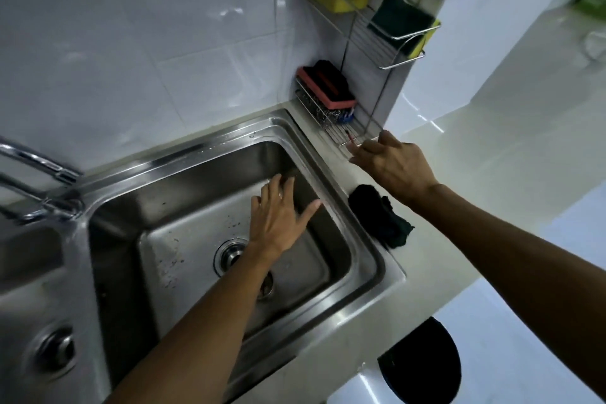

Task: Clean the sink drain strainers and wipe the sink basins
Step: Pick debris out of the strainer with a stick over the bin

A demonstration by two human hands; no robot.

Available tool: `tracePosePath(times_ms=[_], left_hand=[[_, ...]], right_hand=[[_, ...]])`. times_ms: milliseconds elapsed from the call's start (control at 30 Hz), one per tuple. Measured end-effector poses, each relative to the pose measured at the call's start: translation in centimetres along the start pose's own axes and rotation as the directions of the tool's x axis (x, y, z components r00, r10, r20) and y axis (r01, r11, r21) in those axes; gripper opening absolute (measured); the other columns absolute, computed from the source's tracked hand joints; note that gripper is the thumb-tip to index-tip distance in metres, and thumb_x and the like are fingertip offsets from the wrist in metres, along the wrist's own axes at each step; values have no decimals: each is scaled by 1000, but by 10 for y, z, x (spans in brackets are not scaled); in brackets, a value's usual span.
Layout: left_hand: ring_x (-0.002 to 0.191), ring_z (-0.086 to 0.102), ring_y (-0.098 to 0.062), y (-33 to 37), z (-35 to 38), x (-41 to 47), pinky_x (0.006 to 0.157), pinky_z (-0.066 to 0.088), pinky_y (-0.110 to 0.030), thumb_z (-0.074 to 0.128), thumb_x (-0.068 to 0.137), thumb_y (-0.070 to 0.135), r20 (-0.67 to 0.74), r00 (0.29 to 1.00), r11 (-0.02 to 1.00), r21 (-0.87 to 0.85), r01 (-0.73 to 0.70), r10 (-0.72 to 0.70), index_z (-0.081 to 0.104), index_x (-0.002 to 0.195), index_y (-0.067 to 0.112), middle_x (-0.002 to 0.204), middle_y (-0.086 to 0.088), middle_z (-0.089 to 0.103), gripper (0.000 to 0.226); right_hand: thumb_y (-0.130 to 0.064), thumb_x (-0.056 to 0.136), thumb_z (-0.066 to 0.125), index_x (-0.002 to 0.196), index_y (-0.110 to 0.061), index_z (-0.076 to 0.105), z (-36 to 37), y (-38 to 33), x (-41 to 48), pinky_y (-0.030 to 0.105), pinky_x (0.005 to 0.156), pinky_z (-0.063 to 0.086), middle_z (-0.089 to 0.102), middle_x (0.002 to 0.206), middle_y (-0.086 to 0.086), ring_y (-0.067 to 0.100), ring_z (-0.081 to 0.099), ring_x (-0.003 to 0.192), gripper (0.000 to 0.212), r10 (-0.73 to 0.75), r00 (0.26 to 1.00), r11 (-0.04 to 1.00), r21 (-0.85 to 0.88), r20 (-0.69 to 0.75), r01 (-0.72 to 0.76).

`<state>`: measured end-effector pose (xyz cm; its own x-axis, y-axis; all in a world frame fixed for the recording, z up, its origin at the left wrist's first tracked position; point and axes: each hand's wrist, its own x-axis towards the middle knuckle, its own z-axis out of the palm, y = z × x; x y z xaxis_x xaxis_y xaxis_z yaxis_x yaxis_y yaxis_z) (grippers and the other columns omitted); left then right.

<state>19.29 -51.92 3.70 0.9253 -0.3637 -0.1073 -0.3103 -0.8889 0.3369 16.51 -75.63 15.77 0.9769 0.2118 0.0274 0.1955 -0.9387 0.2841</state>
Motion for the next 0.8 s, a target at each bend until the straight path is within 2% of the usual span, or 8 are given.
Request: tracePosePath(times_ms=[133,267,400,500,567,633,733,800], left_hand=[[145,36,-32,-37,8,-41,115,31,-53,39,79,91,161,985,995,55,-78,69,22,159,19,160,-11,34,110],[145,32,-30,-81,32,-70,117,24,-53,69,70,80,336,939,977,159,-141,80,20,160,24,160,-6,33,117],[146,33,-31,-100,60,-81,119,19,-57,71,79,65,417,905,943,260,-206,82,21,161,25,159,-8,36,104],[145,35,-36,-107,86,-86,118,16,-61,62,90,53,456,890,936,309,-166,7,25,159,24,157,-16,39,83],[138,45,-36,-110,101,-88,118,17,-61,61,93,44,435,900,945,299,-132,-12,33,154,23,151,-15,48,70],[128,55,-35,-110,105,-89,116,21,-57,65,90,46,380,925,961,253,-107,3,41,147,23,144,-12,55,66],[126,57,-38,-93,92,-89,114,25,-54,74,84,50,327,945,986,142,-83,33,38,152,25,145,-13,50,82],[121,57,-43,-70,72,-88,111,32,-52,79,80,49,278,959,993,83,-85,59,35,154,26,142,-13,46,90]], right_hand=[[-40,108,31,146,-15,43,-21,-57,-31,38,67,53,64,121,6,27,53,112,46,52,999,992,115,-9,-51],[-41,108,30,136,-17,58,-14,-128,-64,42,67,55,69,118,5,25,57,107,46,160,987,930,339,-30,-140],[-44,107,36,133,-23,60,21,-178,-92,38,82,54,67,125,-1,18,58,109,41,272,961,811,527,44,-254],[-37,106,44,133,-23,60,52,-202,-110,35,82,55,68,124,0,16,59,104,34,292,952,754,590,95,-291],[-32,105,49,130,-21,63,64,-211,-120,33,79,55,71,120,1,17,61,100,31,310,946,709,641,93,-295],[-31,104,51,128,-20,66,67,-212,-128,32,80,56,72,117,1,16,63,99,30,337,940,691,662,62,-291],[-29,104,53,121,-17,69,58,-200,-144,24,84,53,73,112,1,14,66,99,27,422,906,622,734,-21,-273],[-28,104,55,117,-16,71,46,-187,-155,23,85,52,73,110,0,12,66,98,24,520,851,543,797,-70,-266]])
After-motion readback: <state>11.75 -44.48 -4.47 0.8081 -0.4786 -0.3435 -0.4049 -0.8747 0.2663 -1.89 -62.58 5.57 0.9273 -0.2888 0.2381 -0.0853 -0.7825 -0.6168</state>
